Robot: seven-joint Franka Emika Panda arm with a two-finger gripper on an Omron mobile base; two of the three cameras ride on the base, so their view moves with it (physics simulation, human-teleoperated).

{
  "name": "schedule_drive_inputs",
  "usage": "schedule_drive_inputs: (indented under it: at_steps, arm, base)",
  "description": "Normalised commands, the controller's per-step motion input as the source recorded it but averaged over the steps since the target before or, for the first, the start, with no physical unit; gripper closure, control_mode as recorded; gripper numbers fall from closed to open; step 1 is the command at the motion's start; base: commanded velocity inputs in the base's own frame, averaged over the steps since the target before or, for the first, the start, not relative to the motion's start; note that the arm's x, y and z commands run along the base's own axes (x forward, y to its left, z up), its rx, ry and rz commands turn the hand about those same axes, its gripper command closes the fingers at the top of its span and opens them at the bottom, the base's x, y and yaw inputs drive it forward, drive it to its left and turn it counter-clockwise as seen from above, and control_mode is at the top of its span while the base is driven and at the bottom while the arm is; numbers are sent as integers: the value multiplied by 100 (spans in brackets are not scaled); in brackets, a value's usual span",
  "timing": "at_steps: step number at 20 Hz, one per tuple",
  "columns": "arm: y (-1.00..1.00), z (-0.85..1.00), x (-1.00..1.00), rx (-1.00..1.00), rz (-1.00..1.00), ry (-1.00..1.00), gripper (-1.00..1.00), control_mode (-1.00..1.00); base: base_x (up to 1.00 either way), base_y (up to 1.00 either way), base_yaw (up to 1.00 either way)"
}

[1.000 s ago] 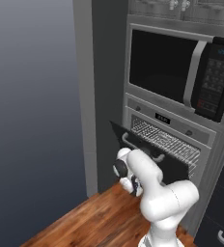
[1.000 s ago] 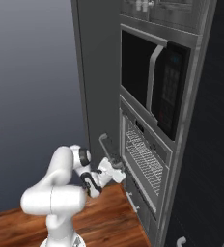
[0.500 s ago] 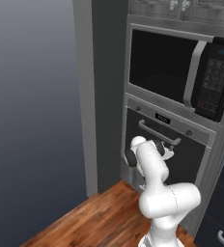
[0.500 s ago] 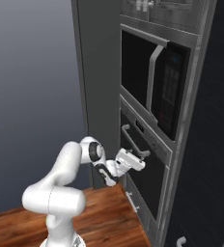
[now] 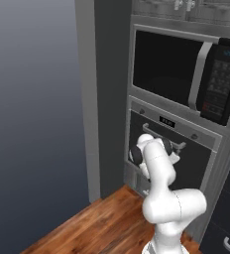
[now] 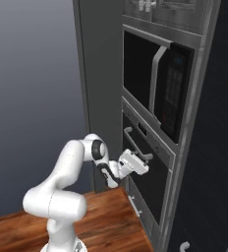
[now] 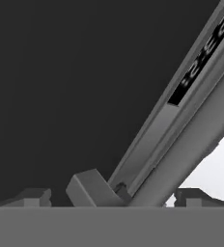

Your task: Place the fish on the top rack of the oven, and slide the tray back inside. Close the oven door.

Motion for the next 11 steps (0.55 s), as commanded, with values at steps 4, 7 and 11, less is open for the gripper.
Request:
schedule_drive_inputs:
  at_steps: [4, 7, 11]
  arm:
    - [-59, 35, -7, 10, 0, 0, -100, -100]
    - [-8, 18, -58, 3, 0, 0, -100, -100]
    - [14, 13, -87, 0, 1, 0, -100, -100]
  base:
    - [0, 0, 0]
    - [0, 0, 0]
    - [0, 0, 0]
